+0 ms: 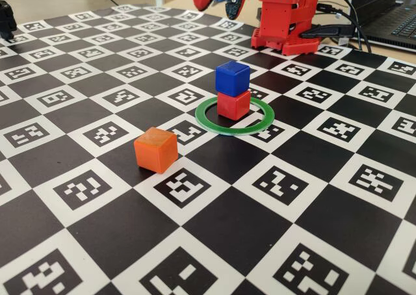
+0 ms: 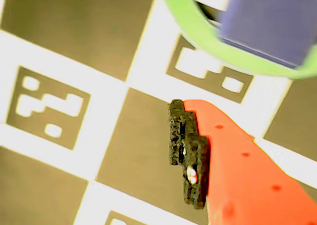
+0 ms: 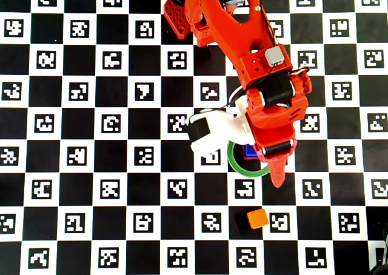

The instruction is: Grab the red cube then put it in the green circle then put the blue cube on top and finally the orange cube on top

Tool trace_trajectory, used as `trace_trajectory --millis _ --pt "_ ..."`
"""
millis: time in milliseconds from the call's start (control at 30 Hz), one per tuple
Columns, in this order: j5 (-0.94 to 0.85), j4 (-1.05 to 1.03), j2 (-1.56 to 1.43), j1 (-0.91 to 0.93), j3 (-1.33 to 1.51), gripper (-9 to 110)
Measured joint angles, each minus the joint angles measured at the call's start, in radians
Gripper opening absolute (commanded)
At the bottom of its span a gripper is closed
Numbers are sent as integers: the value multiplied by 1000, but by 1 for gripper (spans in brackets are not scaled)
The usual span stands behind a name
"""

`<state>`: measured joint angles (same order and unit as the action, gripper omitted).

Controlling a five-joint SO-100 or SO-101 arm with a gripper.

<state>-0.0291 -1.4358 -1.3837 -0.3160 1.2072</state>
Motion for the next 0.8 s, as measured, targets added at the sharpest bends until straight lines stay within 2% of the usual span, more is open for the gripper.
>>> trace_trajectory --millis 433,800 --pt "-52 -71 400 2 -476 41" --pt "-2 -14 551 52 -551 41"
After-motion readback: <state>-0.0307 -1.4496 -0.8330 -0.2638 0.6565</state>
